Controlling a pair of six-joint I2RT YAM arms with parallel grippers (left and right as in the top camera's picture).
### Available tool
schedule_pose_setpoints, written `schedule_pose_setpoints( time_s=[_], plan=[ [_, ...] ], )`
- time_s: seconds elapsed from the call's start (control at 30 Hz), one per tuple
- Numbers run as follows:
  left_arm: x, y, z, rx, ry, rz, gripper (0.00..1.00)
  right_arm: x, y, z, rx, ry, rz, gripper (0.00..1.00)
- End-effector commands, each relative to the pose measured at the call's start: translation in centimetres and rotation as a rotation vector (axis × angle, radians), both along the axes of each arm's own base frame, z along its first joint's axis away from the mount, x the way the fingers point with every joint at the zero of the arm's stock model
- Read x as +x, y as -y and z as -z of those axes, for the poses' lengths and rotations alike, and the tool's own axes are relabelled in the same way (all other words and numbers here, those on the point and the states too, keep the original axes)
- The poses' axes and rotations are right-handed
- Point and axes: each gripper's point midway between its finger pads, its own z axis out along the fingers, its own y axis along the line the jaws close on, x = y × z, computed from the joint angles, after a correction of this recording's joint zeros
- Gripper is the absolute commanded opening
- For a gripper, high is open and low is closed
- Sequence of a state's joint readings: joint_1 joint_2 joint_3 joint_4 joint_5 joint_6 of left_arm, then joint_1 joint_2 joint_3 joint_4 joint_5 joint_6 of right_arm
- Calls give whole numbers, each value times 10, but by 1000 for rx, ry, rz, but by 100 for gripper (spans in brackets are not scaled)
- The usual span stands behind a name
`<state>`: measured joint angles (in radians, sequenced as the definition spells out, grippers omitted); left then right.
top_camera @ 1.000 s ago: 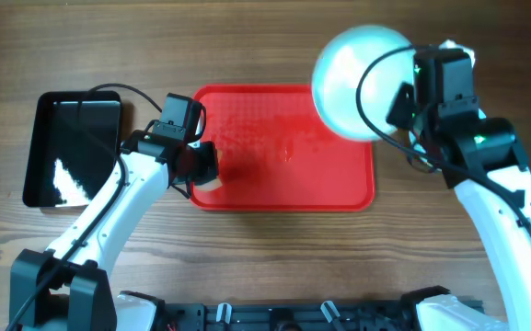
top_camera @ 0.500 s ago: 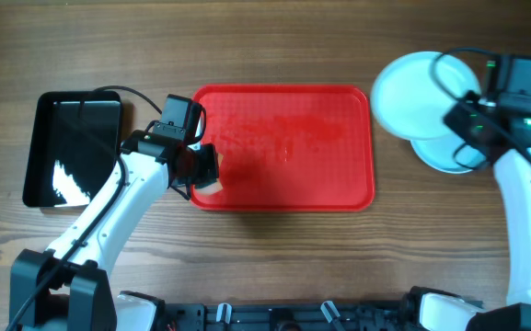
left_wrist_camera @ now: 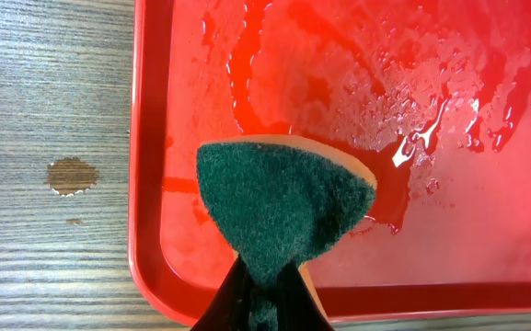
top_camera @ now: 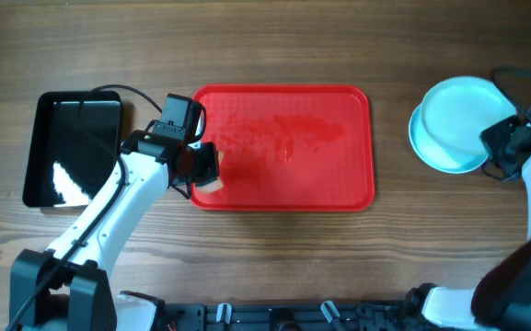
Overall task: Clean dirty plates on tray and stack at the side
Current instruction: 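Carry the plate right and set it on the plate stack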
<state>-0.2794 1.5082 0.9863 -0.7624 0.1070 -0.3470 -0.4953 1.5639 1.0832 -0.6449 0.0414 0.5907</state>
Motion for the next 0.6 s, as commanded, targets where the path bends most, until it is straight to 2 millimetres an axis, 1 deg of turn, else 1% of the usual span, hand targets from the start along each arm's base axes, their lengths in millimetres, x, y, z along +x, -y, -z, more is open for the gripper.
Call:
schedule_pose_setpoints(
  time_s=[0.0, 0.03, 0.07, 0.13, 0.23, 0.57],
  plan=[
    [-2, 2, 4, -16, -18, -5, 4, 5, 1, 32, 64, -22, 12, 5],
    [-1, 2, 4, -17, -15, -5, 4, 7, 2, 38, 68, -29, 11, 4],
    [0, 3, 3, -19, -9, -5, 4, 8, 3, 55, 83, -55, 13, 4],
    [1, 3, 3, -19, -8, -5, 4, 9, 3, 65, 92, -70, 13, 4],
    [1, 3, 3, -20, -6, -5, 4, 8, 3, 75, 101, -89, 13, 4],
    [1, 3, 3, -20, -6, -5, 4, -2, -4, 80, 134, -134, 21, 4]
  ],
)
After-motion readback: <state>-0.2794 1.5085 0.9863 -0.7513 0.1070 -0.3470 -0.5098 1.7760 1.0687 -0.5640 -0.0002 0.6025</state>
